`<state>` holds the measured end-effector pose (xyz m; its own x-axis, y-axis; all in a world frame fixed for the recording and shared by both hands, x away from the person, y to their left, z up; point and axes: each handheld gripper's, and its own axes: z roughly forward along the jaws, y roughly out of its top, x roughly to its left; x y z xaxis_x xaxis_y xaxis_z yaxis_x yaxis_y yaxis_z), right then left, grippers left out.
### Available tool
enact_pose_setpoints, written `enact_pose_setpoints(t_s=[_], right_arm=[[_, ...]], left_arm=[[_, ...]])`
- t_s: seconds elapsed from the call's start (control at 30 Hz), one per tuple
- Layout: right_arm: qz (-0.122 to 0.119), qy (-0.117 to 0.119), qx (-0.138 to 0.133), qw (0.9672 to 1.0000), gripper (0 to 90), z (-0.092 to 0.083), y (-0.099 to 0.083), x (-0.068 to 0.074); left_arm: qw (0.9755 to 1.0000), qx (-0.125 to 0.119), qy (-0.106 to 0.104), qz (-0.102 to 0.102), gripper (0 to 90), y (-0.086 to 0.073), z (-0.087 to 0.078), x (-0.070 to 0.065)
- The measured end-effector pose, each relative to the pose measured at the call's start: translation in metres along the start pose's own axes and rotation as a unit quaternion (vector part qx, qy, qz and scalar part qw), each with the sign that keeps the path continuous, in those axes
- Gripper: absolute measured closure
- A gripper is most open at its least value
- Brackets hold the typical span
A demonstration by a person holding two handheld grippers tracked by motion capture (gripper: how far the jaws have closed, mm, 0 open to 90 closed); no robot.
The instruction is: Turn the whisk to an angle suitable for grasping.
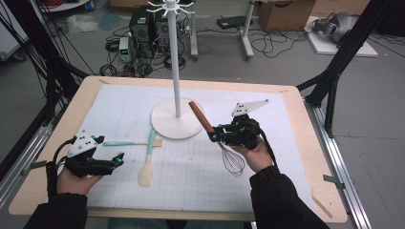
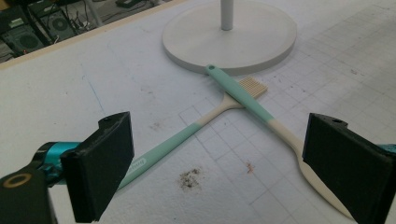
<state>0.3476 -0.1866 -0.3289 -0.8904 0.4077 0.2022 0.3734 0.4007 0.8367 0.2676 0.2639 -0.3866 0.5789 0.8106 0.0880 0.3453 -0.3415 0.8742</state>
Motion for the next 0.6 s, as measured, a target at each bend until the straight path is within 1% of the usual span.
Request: enact_pose_setpoints(t_s=[0.13,0.43,0.47,0.5,0.57,0.6], right_arm=[[0.002,0.002,-0.001,1.0000,73.2,0.002,0.001,-0.002],[0.004,0.004,-0.012,0.9999,73.2,0.003,0.005,-0.005],[0.008,0.005,-0.013,0.9999,73.2,0.003,0.006,-0.005],[0.005,0.007,-0.013,0.9999,73.2,0.004,0.007,-0.006],[0.006,0.005,-0.016,0.9998,73.1,0.004,0.009,-0.006],[0.007,0.008,-0.018,0.9998,73.1,0.005,0.011,-0.007]], left_arm=[[1.0000,0.002,0.000,0.001,9.3,0.000,0.000,0.000],[1.0000,0.001,0.000,-0.001,9.3,-0.001,0.001,0.002],[1.0000,0.002,0.000,-0.001,9.4,-0.001,0.001,0.002],[1.0000,0.002,0.000,-0.001,9.3,-0.001,0.001,0.002],[1.0000,0.001,0.000,-0.003,9.3,-0.001,0.001,0.002],[1.0000,0.002,0.000,-0.002,9.3,-0.001,0.001,0.002]])
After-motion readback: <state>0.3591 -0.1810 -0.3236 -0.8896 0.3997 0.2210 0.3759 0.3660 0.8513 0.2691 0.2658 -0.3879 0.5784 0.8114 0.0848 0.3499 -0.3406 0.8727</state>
